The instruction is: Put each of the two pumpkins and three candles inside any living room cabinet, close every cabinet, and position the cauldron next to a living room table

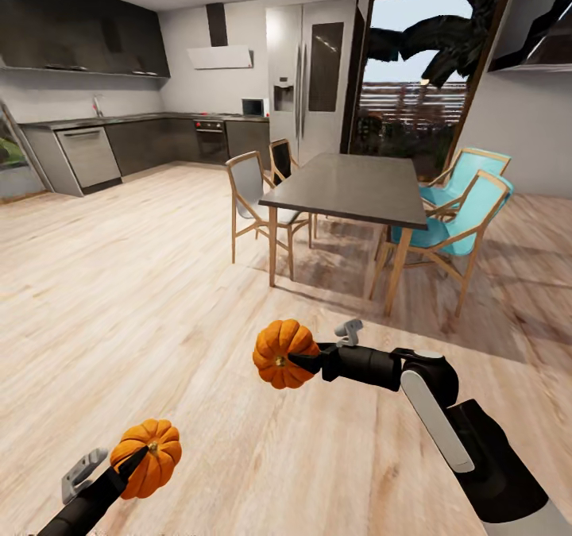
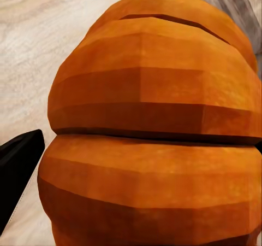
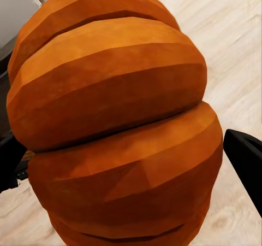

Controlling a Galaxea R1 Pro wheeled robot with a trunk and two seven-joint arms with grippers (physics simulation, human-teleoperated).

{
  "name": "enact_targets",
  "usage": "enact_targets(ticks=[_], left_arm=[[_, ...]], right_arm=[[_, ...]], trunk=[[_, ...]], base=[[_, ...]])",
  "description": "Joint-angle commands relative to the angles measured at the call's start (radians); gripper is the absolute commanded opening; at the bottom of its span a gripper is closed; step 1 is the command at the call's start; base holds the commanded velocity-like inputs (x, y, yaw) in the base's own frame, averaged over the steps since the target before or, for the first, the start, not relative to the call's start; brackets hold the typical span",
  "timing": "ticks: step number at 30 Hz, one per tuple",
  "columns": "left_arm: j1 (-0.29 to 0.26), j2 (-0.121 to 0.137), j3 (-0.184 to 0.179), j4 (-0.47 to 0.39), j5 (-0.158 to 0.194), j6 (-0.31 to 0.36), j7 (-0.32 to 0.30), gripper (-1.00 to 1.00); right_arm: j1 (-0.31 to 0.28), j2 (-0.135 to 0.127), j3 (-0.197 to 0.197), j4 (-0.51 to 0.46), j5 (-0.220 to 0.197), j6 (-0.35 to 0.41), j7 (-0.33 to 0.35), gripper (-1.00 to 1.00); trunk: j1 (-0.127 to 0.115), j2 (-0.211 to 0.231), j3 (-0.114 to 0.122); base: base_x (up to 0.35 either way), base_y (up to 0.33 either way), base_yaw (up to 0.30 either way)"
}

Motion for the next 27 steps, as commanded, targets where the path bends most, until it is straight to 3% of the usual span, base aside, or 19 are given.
enact_targets(ticks=[1,6,17,22,27], left_arm=[[0.000,0.000,-0.001,0.000,0.001,0.000,0.000,-1.00],[0.001,-0.001,-0.006,-0.001,0.001,-0.005,-0.007,-1.00],[0.007,0.000,-0.008,0.000,-0.004,-0.013,-0.018,-1.00],[0.007,-0.001,-0.007,0.000,-0.004,-0.015,-0.017,-1.00],[0.007,-0.002,-0.007,0.000,-0.005,-0.016,-0.017,-1.00]], right_arm=[[0.000,0.000,0.000,0.000,-0.009,0.002,0.000,-1.00],[0.001,-0.006,-0.002,0.000,-0.009,0.001,0.001,-1.00],[0.002,-0.002,-0.003,0.000,-0.009,-0.010,0.002,-1.00],[0.002,-0.001,-0.005,0.000,-0.009,-0.012,0.001,-1.00],[0.002,0.000,-0.009,0.000,-0.008,-0.013,0.001,-1.00]], trunk=[[-0.004,0.007,0.003],[-0.023,0.042,0.016],[-0.023,0.042,0.012],[-0.023,0.042,0.011],[-0.023,0.042,0.010]], base=[[0.000,0.000,0.282],[0.000,0.000,0.282],[0.005,0.003,0.282],[0.181,0.127,0.236],[0.262,0.217,0.028]])
